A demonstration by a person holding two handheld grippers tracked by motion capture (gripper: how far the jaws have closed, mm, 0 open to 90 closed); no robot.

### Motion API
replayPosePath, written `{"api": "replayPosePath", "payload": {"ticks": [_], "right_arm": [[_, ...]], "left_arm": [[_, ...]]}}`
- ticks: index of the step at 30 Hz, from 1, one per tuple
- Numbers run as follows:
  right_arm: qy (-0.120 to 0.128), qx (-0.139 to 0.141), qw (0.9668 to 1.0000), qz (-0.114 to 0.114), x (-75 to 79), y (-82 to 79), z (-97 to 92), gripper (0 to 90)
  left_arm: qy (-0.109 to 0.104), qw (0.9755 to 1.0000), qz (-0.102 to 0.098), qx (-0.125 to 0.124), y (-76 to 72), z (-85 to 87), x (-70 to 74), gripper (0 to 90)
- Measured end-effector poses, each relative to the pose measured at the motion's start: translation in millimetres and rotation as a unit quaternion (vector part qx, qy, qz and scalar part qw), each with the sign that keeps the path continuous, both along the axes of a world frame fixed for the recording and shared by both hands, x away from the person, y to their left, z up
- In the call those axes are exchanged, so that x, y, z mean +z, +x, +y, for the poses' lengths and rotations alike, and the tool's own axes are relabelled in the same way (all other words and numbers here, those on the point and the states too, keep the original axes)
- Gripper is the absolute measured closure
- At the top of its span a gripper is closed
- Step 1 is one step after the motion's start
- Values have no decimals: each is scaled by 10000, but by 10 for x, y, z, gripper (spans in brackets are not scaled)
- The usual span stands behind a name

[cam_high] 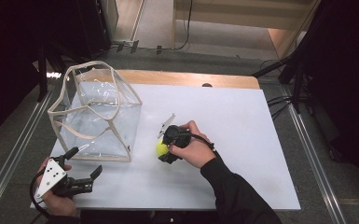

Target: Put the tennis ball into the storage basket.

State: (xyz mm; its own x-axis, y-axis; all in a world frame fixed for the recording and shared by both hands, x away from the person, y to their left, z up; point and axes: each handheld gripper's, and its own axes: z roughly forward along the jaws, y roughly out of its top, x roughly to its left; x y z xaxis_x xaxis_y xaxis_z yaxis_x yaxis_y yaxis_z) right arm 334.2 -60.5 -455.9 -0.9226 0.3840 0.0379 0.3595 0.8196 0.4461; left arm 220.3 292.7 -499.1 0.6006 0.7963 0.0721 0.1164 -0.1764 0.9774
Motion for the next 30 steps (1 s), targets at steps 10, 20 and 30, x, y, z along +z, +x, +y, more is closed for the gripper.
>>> {"api": "replayPosePath", "payload": {"ticks": [10, 20, 30], "right_arm": [[125, 172, 9998, -35, 139, 51, 104, 235], [217, 188, 9996, -48, 306, 77, 197, 235], [281, 186, 9994, 85, 459, 91, 288, 235]], "left_arm": [[-4, 10000, 2, 11, 1, 1, 1, 0], [1, 10000, 32, -5, 0, 7, 4, 0], [-27, 10000, 10, -8, 6, 5, 1, 0]]}}
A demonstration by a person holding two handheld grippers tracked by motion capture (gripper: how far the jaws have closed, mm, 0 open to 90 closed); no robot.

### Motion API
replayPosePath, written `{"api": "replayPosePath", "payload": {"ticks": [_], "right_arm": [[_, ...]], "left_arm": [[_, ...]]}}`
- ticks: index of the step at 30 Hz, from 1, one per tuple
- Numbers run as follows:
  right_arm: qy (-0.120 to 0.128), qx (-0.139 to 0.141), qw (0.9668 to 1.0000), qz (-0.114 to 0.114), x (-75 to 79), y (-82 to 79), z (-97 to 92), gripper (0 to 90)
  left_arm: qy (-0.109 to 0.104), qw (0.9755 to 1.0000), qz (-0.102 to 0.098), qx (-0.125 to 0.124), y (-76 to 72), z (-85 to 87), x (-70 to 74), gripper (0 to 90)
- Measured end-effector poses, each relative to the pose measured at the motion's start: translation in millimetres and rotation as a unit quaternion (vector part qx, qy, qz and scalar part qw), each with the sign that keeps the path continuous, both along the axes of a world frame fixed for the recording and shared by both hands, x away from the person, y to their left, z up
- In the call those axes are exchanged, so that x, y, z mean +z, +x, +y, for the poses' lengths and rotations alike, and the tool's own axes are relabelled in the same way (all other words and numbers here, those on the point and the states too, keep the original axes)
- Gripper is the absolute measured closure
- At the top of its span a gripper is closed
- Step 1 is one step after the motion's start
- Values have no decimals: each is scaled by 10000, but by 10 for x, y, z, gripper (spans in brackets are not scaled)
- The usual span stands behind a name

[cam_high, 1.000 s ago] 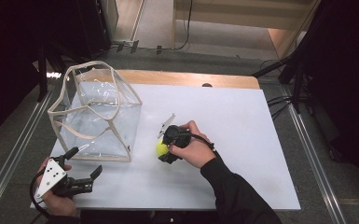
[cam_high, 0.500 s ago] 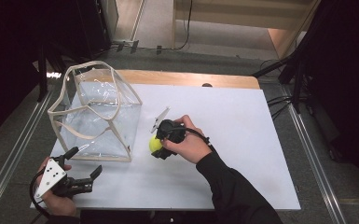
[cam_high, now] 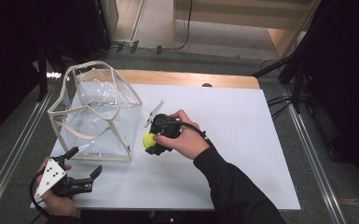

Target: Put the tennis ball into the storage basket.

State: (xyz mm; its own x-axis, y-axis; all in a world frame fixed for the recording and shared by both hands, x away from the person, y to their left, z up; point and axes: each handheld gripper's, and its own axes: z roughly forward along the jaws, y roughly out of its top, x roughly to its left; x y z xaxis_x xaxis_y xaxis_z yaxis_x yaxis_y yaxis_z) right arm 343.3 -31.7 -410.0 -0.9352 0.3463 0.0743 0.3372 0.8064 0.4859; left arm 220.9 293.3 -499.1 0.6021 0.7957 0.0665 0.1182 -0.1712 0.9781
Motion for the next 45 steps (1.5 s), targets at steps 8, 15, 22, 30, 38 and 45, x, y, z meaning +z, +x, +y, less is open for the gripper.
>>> {"api": "replayPosePath", "payload": {"ticks": [8, 15, 22, 30, 38, 45], "right_arm": [[86, 21, 9999, 52, 128, 24, 59, 235], [103, 92, 9999, 8, 257, 38, 104, 235], [126, 131, 9998, 20, 346, 46, 129, 235], [114, 197, 9997, -24, 457, 66, 161, 236], [100, 218, 9997, -42, 575, 92, 190, 236], [136, 260, 9996, -27, 679, 114, 226, 236]], "left_arm": [[-18, 10000, -7, -7, 1, -1, -1, 0], [-12, 10000, -2, -13, 1, 1, 1, 0], [-8, 10000, -4, -16, 3, -1, 0, 0], [-4, 10000, -11, -25, 6, -2, 0, 0], [0, 10000, 2, -19, 4, -3, 1, 0], [8, 10000, 4, -22, 5, -4, 2, 0]]}}
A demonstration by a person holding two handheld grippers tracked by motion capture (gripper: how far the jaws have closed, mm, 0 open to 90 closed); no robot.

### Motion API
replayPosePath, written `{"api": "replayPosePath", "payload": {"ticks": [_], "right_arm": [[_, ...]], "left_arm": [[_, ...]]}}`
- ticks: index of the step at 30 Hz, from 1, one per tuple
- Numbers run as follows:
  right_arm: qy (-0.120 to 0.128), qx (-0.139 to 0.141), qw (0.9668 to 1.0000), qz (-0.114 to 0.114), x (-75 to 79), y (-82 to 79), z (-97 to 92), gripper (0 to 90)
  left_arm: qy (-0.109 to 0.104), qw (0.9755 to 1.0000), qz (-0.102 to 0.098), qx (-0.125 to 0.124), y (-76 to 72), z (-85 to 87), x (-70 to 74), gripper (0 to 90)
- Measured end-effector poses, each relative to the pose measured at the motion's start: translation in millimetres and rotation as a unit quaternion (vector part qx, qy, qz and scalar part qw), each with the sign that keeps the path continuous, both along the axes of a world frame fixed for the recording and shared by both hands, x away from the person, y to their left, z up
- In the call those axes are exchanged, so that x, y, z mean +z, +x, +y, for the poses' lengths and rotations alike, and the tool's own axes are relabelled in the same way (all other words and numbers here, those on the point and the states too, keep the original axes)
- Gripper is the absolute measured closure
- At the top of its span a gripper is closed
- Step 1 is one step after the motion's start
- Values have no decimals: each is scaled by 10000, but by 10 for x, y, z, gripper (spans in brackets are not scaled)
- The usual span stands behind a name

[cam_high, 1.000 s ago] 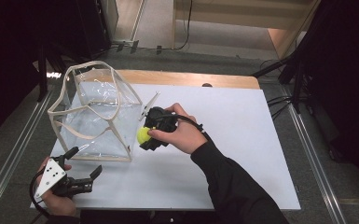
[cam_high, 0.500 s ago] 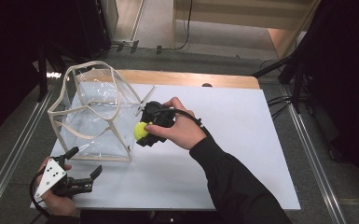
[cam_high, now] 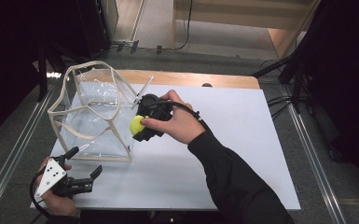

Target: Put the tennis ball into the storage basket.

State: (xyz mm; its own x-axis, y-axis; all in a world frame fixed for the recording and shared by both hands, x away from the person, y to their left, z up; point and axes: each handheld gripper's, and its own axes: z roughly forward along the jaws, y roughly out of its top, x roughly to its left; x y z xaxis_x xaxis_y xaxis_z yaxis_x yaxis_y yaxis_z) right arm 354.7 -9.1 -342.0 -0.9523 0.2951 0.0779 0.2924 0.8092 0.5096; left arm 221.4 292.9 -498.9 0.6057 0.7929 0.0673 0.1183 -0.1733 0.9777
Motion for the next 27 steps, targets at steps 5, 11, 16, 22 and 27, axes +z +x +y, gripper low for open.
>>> {"api": "replayPosePath", "payload": {"ticks": [5, 11, 16, 22, 27], "right_arm": [[-1, 66, 10000, 32, 65, 25, 32, 236], [2, 97, 10000, -14, 157, 29, 61, 235], [50, 154, 9999, -39, 250, 48, 79, 236], [37, 200, 9997, -105, 401, 64, 124, 236], [51, 196, 9997, -143, 479, 76, 150, 236]], "left_arm": [[-8, 10000, -1, -2, 0, 1, 0, 0], [-8, 10000, -3, -8, 1, 0, 0, 0], [9, 10000, 6, -5, 1, -2, 0, 0], [-8, 10000, 5, -6, 2, -4, 0, 0], [-4, 10000, 3, -16, 3, -2, -1, 0]]}}
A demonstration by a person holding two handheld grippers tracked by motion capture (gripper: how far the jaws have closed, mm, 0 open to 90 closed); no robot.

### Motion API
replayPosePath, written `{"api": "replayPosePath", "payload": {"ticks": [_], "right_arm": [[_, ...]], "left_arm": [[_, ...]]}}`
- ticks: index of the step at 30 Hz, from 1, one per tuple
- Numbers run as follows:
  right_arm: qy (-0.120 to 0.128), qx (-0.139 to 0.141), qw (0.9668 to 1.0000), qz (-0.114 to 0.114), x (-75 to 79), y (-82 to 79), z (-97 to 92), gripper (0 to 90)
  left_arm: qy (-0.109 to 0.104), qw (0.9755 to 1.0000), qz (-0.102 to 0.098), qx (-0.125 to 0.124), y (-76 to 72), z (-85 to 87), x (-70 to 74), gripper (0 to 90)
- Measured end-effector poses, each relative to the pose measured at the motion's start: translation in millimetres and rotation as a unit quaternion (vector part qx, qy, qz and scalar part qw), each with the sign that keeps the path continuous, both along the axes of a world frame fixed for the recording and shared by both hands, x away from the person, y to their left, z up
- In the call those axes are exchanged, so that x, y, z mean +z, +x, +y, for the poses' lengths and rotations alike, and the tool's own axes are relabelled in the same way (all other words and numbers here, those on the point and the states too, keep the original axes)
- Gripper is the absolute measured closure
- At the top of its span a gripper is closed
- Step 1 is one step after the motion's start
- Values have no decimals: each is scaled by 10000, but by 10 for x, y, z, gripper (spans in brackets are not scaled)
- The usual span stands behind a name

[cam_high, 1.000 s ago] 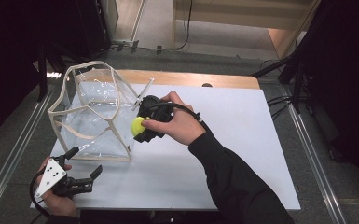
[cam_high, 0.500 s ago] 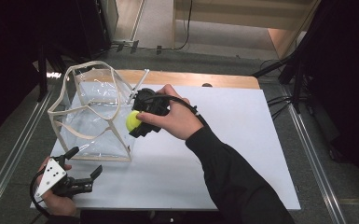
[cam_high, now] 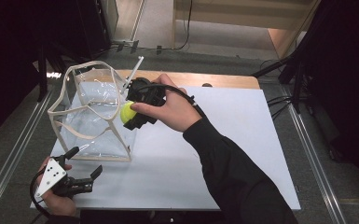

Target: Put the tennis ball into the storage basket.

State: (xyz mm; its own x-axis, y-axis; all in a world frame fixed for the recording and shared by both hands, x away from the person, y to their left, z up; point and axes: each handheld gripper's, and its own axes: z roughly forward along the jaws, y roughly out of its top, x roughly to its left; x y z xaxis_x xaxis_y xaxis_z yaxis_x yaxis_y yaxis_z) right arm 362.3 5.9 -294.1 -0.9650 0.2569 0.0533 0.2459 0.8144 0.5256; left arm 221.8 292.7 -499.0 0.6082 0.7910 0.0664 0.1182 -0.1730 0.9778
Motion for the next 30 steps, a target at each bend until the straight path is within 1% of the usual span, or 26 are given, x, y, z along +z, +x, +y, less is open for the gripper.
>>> {"api": "replayPosePath", "payload": {"ticks": [5, 10, 12, 15, 18, 25, 29, 30], "right_arm": [[-67, -8, 10000, -67, 84, 21, 36, 235], [-61, 32, 9999, -122, 201, 43, 74, 236], [-52, 15, 9999, -137, 211, 43, 82, 236], [-42, 69, 9998, -171, 257, 58, 110, 236], [-52, 36, 9998, -197, 306, 66, 143, 236], [-70, 13, 9998, -211, 366, 92, 219, 236], [-81, 95, 9996, -254, 380, 116, 261, 236], [-66, 69, 9997, -245, 382, 116, 274, 235]], "left_arm": [[5, 10000, 2, 3, 0, -1, 0, 0], [29, 10000, 11, -1, 2, 2, 1, 0], [22, 10000, 12, 3, 1, 1, 1, 0], [19, 10000, 11, 3, 2, 2, 1, 0], [21, 10000, 10, 1, 3, 1, 1, 0], [16, 10000, 12, -5, 3, 2, 2, 0], [4, 10000, 0, -17, 4, 5, 1, 0], [4, 10000, 2, -16, 4, 6, 1, 0]]}}
